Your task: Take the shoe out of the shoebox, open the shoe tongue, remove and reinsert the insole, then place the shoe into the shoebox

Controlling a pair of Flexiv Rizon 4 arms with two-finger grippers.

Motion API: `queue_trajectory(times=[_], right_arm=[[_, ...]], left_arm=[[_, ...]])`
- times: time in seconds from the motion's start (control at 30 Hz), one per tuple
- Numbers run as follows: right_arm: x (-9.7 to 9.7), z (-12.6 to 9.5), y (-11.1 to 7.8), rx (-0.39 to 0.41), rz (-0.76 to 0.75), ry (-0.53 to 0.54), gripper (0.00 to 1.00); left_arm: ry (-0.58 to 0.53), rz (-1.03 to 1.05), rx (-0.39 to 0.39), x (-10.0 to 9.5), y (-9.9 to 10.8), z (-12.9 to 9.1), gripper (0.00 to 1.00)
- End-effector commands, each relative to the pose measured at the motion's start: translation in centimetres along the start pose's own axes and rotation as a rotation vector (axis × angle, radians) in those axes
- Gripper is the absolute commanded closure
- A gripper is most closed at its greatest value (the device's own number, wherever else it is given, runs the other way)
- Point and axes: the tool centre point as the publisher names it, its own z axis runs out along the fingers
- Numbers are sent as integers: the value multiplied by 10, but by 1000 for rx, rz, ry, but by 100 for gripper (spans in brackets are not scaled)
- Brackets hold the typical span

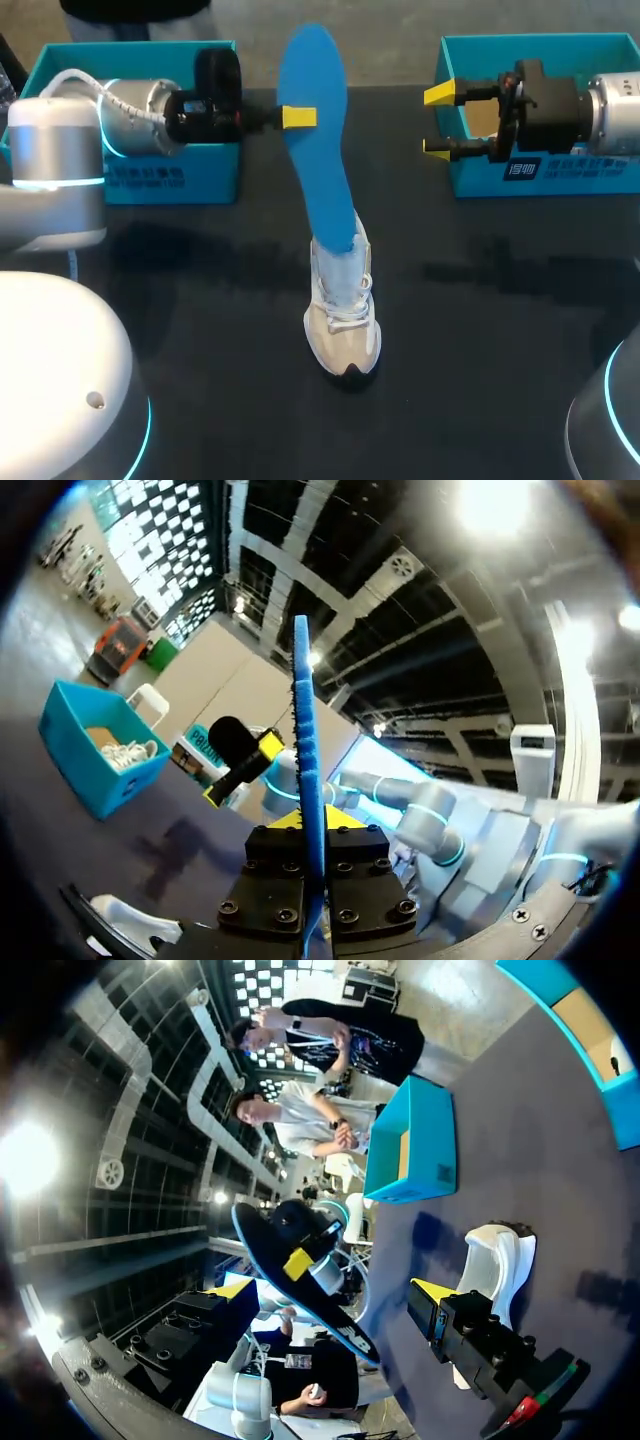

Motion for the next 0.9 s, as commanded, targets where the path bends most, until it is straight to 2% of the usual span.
queue_trajectory(times=[0.03, 0.2, 0.57, 0.9], right_arm=[[0, 1, 1, 1, 1, -2, 0], [0, 1, 1, 1, 1, -2, 0], [0, 1, 1, 1, 1, -2, 0], [0, 1, 1, 1, 1, -2, 0]], left_arm=[[12, -169, 30, 0, 10, -1, 100], [3, -275, 43, 0, 18, -5, 100], [5, -323, 52, 4, 20, -6, 100], [48, -491, 76, 13, 23, 5, 100]])
